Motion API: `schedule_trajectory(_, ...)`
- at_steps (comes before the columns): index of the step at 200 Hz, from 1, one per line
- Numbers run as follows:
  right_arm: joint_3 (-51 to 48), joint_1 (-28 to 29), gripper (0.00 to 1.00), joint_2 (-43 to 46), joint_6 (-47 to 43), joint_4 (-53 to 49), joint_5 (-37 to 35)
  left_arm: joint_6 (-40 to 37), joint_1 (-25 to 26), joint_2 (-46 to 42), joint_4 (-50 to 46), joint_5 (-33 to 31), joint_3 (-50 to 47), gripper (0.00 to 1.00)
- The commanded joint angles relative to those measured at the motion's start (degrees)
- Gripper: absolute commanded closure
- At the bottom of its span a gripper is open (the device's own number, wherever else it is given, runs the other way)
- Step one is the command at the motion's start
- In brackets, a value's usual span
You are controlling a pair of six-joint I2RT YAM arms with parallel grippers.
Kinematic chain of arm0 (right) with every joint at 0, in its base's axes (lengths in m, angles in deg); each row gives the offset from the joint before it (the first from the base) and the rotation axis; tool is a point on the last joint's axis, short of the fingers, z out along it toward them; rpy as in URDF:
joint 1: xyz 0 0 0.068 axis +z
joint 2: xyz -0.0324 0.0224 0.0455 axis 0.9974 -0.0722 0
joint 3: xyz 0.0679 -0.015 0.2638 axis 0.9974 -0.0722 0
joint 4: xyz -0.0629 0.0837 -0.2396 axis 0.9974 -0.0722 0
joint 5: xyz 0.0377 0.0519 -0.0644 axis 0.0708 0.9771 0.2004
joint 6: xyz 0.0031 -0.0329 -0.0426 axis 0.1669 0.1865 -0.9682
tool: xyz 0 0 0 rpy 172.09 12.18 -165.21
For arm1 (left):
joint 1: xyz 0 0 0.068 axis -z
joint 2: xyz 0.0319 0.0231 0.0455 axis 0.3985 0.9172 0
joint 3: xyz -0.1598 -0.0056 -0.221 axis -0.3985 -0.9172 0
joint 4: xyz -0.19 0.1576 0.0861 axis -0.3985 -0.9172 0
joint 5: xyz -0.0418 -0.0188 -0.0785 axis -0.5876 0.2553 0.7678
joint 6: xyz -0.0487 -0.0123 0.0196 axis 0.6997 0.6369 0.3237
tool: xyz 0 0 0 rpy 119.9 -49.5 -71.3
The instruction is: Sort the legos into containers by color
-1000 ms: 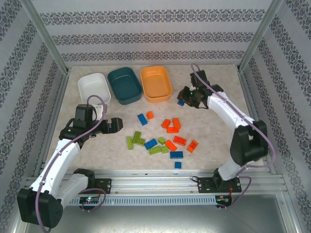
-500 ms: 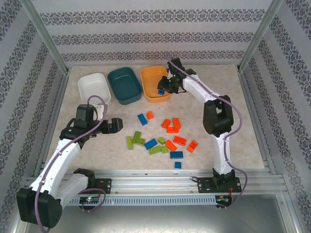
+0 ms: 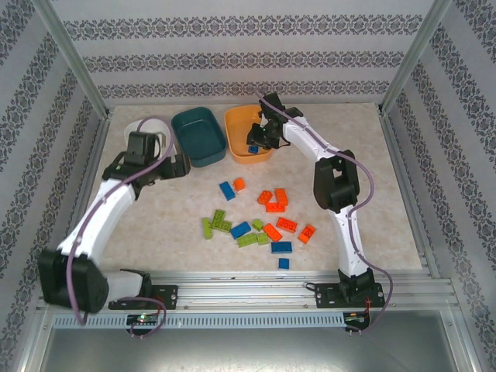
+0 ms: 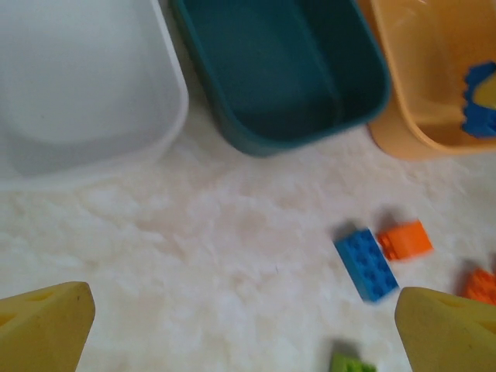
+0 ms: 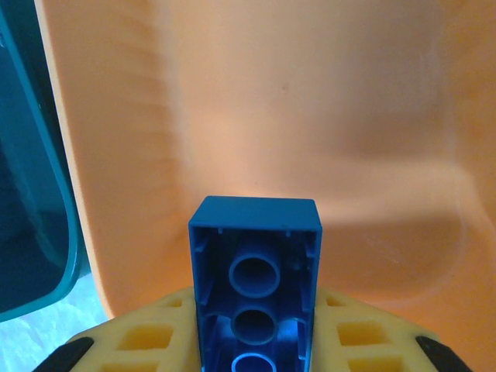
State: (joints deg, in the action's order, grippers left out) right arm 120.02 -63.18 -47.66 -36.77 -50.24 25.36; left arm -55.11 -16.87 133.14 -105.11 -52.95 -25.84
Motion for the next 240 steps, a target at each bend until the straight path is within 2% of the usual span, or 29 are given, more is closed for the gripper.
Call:
schedule_trajectory(1, 2.58, 0.53, 0.72, -1.95, -0.83, -1.92, -0.79, -0.72, -1.67, 9.4, 0.93, -3.9, 5.19, 0.0)
schedule_trajectory(42, 4.39, 0.62, 0.72, -3.18, -1.21, -1.74, -1.24, -1.16, -4.75, 23.76, 1.32, -2.85, 14.78, 0.0)
schedule_trajectory(69, 6.77, 0.37, 0.69, -4.87, -1.7, -3.51, -1.48, -1.94, -5.12, 29.72, 2.26, 1.13, 18.98, 0.0)
schedule_trajectory(108, 6.18, 0.33, 0.47, -3.23, -2.89, -2.93, -2.53, -1.66, -5.12, 29.55, 5.55, 4.67, 18.97, 0.01)
schedule_trajectory(156, 2.57, 0.35, 0.43, 4.64, -2.37, -2.3, -3.9, -0.66, -4.99, 22.53, 3.48, 5.7, 17.68, 0.0)
schedule_trajectory(174, -3.66, 0.53, 0.41, 11.43, -2.19, -0.28, -4.33, -0.16, -4.46, 18.59, 2.15, 6.98, 16.13, 0.0)
schedule_trajectory(196, -16.55, -0.19, 0.38, 22.11, -0.35, 3.78, -5.14, -1.08, -1.79, 13.33, -0.98, 7.96, 14.28, 0.01)
schedule_trajectory(212, -26.94, -1.48, 0.36, 30.37, 0.53, 5.79, -5.05, -3.56, 3.27, 10.23, -5.2, 5.19, 13.71, 0.01)
schedule_trajectory(240, -44.35, -5.66, 0.35, 43.85, 1.49, 6.46, -4.26, -5.08, 15.51, 7.42, -10.2, 1.24, 12.09, 0.01)
